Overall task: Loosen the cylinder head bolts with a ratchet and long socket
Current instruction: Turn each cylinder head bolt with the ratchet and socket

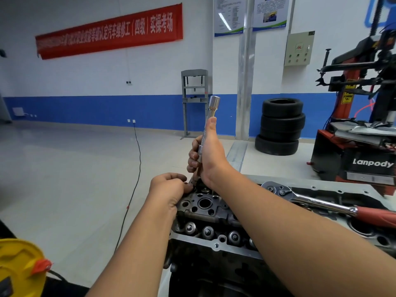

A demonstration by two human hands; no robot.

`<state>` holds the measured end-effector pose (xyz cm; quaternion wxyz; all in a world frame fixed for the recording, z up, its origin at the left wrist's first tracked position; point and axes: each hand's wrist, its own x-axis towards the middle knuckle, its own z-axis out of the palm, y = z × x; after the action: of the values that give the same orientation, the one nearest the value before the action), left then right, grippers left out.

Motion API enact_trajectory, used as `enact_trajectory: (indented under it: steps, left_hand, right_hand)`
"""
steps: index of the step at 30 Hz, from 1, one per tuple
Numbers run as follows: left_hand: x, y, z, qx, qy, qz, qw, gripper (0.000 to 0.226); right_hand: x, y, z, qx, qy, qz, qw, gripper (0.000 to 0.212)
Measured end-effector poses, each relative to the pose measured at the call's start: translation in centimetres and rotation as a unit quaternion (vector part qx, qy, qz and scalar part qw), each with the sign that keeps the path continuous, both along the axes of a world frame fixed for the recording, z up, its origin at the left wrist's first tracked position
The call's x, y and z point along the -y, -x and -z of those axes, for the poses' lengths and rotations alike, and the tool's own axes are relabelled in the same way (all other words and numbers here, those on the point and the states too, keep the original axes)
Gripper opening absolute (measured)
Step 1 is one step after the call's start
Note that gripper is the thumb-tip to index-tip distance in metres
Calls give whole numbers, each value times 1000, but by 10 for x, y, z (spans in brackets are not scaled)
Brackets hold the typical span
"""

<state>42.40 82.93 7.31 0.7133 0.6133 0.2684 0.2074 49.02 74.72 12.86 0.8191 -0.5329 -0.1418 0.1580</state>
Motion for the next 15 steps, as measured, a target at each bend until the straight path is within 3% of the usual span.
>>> enact_trajectory:
  steps: [5, 10, 15]
  left_hand:
    - [2, 2, 0, 4, -18, 0, 1000, 28]
    - [8, 1, -4, 3, -138, -20, 990, 32]
    - [12, 3, -8, -24, -213, -31, 976, 19]
  right_hand:
    - [1, 0, 0, -3, -3, -12, 1000, 76]
    - [2, -3, 1, -29, -13, -25, 999, 78]
    - [-2, -6, 5, -39, 0, -16, 999, 70]
